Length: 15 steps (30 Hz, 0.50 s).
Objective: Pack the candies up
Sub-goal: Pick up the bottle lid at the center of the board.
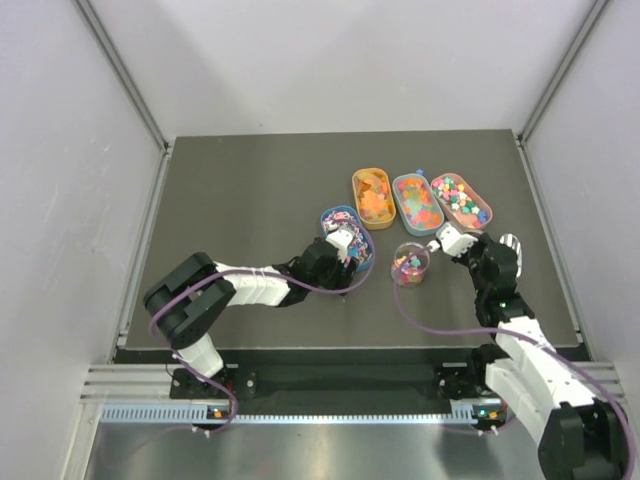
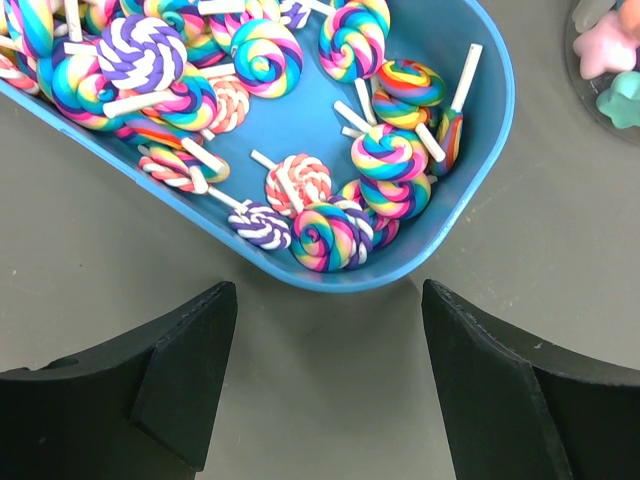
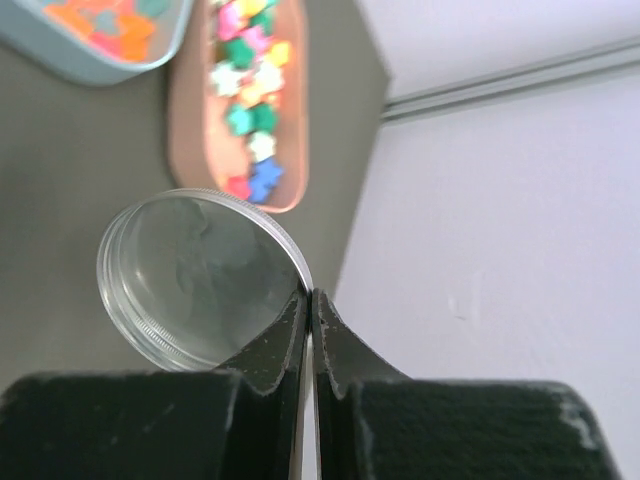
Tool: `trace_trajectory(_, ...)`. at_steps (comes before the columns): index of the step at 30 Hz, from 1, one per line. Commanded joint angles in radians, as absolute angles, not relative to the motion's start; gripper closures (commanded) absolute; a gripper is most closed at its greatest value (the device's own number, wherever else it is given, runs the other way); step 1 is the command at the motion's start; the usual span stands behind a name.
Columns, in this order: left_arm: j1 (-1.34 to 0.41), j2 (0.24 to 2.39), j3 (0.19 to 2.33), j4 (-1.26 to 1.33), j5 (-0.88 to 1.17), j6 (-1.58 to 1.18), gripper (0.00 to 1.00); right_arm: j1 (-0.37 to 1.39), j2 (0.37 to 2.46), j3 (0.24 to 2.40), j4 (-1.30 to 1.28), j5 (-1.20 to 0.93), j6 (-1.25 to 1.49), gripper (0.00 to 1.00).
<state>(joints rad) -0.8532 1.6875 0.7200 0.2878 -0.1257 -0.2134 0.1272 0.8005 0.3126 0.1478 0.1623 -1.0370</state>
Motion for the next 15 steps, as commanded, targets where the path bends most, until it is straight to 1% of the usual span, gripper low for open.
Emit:
trace_trajectory(1, -0.847, 1.758, 0.683, 0.129, -0.087, -0.247, 0.21, 0.138, 0.701, 0.259, 0.328, 0.212, -1.043, 1.0)
trace_trajectory(6, -0.847, 1.761, 0.677, 0.135, -0.087, -0.239, 0.21, 0.149, 0.543, 0.102, 0.405, 0.115, -1.1, 1.0)
trace_trajectory(9, -0.847, 1.752, 0.658, 0.144, -0.091, -0.239, 0.21, 0.155, 0.47, 0.054, 0.353, 0.069, -1.13, 1.0)
trace_trajectory(12, -0.847, 1.747, 0.649, 0.155, -0.086, -0.244, 0.21, 0.161, 0.427, -0.026, 0.365, 0.02, -1.169, 1.0)
trace_trajectory(15, -0.847, 1.744, 0.643, 0.166, -0.086, -0.239, 0.21, 0.167, 0.436, -0.073, 0.425, 0.008, -1.19, 1.0)
